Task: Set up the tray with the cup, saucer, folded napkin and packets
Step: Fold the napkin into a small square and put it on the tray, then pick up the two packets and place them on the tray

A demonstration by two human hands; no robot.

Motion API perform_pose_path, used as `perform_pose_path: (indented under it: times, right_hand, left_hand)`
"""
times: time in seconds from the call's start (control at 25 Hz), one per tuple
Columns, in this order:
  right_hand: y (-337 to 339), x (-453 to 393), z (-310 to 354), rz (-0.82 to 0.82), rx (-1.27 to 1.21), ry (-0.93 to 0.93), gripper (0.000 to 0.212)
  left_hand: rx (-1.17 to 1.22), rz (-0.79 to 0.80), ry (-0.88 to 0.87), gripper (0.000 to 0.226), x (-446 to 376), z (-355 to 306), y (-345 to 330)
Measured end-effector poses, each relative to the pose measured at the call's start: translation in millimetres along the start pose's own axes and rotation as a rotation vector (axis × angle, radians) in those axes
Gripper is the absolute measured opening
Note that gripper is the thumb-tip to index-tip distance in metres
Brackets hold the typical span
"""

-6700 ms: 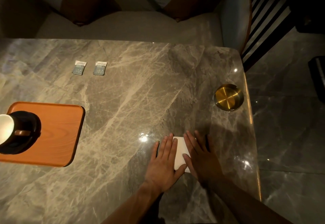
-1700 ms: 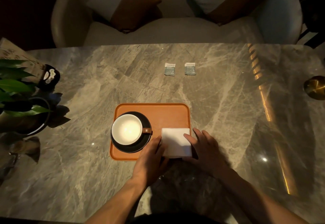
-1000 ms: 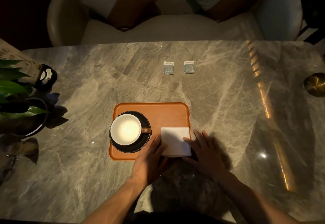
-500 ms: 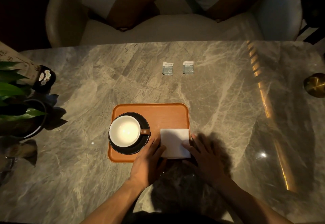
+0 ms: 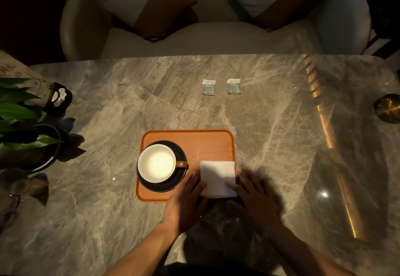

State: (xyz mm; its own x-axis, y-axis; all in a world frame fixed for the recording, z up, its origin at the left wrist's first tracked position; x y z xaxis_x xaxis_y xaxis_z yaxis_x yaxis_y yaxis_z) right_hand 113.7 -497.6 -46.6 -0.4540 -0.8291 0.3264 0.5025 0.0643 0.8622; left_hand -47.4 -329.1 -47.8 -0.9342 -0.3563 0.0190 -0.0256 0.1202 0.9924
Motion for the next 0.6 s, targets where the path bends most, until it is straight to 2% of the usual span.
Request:
perform_pose_path:
  times: [0.08, 0.2, 0.24, 0.44, 0.6]
  right_hand:
    - [1.9, -1.0, 1.6, 0.003, -0.029, -0.010, 0.057]
    - [5.4, -2.0, -0.6, 0.031, -0.106, -0.060, 0.068]
    - [9.8, -3.1, -1.2, 0.017, -0.113, -0.063, 0.068]
    - [45.0, -19.3, 4.4, 0.005, -0.145, -0.048, 0.059]
    - [85.0, -36.0, 2.6, -0.069, -0.205, -0.027, 0.053]
  left_hand:
    - [-0.064, 0.096, -0.003, 0.047, -5.1, -2.7, 3.3]
    - [0.047, 0.266, 0.042, 0.055, -3.2, -1.4, 7.1]
    - [0.091, 0.277, 0.065, 0.056, 0.3, -0.1, 9.3]
    - [0.198, 0.126, -0.016, 0.034, -7.8, 6.1, 54.1]
    - [0.130, 0.073, -0.088, 0.039, -63.1, 30.8, 99.6]
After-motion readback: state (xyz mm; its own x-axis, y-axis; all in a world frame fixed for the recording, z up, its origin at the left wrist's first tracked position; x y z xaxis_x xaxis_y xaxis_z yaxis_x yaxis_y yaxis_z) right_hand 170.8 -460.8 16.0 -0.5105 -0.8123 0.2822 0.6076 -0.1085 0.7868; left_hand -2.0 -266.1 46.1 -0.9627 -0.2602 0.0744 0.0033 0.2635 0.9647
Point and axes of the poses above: each hand's wrist, its own x-axis away from the middle knuckle, its own y-axis out of the back of the hand, z = x × y, the point moved 2 cm from there along -x, towards the middle knuckle, and after that the axes turned 10 degrees about -x, right-handed, at the moved point
